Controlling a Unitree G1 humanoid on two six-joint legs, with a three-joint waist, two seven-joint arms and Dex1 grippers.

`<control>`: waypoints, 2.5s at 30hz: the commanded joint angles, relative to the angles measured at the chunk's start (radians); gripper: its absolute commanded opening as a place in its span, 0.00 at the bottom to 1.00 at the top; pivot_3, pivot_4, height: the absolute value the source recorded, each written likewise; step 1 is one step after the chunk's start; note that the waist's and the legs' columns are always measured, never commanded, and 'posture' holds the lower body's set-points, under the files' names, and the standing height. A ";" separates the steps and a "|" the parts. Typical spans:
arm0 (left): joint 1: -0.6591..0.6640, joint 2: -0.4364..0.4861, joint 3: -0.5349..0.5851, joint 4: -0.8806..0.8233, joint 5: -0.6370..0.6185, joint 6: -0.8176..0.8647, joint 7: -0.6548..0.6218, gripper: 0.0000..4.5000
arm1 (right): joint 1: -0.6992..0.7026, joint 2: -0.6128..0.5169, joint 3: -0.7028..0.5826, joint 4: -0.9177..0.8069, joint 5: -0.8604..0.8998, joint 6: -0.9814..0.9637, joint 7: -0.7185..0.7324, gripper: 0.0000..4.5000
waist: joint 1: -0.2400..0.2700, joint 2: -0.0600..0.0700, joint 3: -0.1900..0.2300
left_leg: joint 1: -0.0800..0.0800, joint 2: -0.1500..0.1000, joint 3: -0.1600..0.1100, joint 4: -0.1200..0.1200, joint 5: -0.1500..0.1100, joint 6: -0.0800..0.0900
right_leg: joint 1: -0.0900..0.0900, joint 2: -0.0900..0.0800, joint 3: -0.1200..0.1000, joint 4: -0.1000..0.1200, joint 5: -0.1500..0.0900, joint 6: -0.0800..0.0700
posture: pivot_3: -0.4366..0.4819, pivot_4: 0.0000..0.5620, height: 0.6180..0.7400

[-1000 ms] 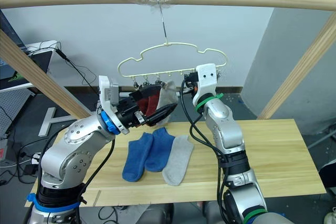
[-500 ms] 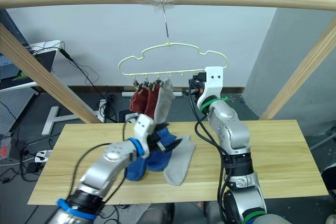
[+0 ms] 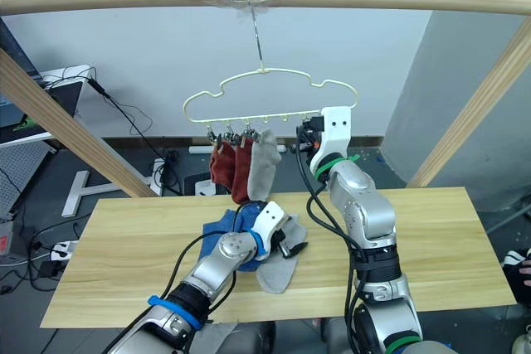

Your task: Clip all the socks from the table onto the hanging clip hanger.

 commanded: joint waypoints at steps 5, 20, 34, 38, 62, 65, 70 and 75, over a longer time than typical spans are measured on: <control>0.070 0.002 0.033 -0.074 -0.018 0.031 -0.039 0.48 | 0.004 0.003 -0.002 -0.039 0.006 0.003 -0.011 0.03 | -0.003 0.000 0.000 | 0.000 0.000 0.000 0.000 0.000 0.000 | 0.000 0.000 0.000 0.000 0.000 0.000 | 0.40 0.39 1.00; 0.139 -0.046 0.156 -0.218 -0.176 0.038 -0.096 0.01 | -0.012 -0.013 -0.013 -0.023 0.009 0.004 -0.001 0.03 | -0.004 0.000 0.000 | 0.000 0.000 0.000 0.000 0.000 0.000 | 0.000 0.000 0.000 0.000 0.000 0.000 | 0.41 0.41 1.00; 0.143 0.016 0.222 -0.519 -0.177 -0.241 -0.088 0.01 | -0.126 0.059 -0.264 -0.005 0.193 0.301 -0.169 0.03 | -0.001 0.000 0.000 | 0.000 0.000 0.000 0.000 0.000 0.000 | 0.001 0.000 0.000 0.000 0.000 0.000 | 0.41 0.40 1.00; 0.104 0.024 0.206 -0.489 -0.093 -0.356 -0.034 0.01 | -0.167 0.106 -0.340 -0.018 0.275 0.396 -0.243 0.03 | 0.006 0.000 0.000 | 0.000 0.000 0.000 0.000 0.000 0.001 | 0.001 -0.001 -0.001 -0.001 0.000 0.000 | 0.41 0.40 1.00; -0.061 -0.033 0.210 -0.239 -0.039 -0.528 0.090 0.01 | -0.203 0.120 -0.399 -0.074 0.540 0.562 -0.441 0.03 | 0.002 0.000 0.000 | -0.001 0.000 0.000 0.000 -0.001 0.005 | 0.001 -0.001 -0.001 -0.001 0.000 0.000 | 0.39 0.40 1.00; -0.060 -0.036 0.208 -0.234 -0.041 -0.531 0.091 0.01 | -0.209 0.124 -0.406 -0.069 0.559 0.560 -0.456 0.03 | 0.001 0.000 0.000 | -0.001 0.000 0.000 0.000 -0.001 0.005 | 0.001 -0.001 -0.001 -0.001 0.000 0.000 | 0.39 0.40 1.00; -0.067 -0.041 0.213 -0.236 -0.036 -0.536 0.104 0.01 | -0.202 0.121 -0.405 -0.071 0.593 0.565 -0.480 0.03 | 0.000 0.000 0.000 | -0.001 0.000 0.000 0.000 -0.001 0.005 | 0.001 -0.001 -0.001 -0.001 0.000 0.000 | 0.39 0.40 1.00; -0.069 -0.037 0.216 -0.237 -0.037 -0.526 0.112 0.01 | -0.200 0.116 -0.405 -0.066 0.627 0.564 -0.497 0.03 | -0.002 0.000 0.000 | -0.001 0.000 0.000 0.000 -0.001 0.005 | 0.001 -0.001 -0.001 -0.001 0.000 0.000 | 0.39 0.40 1.00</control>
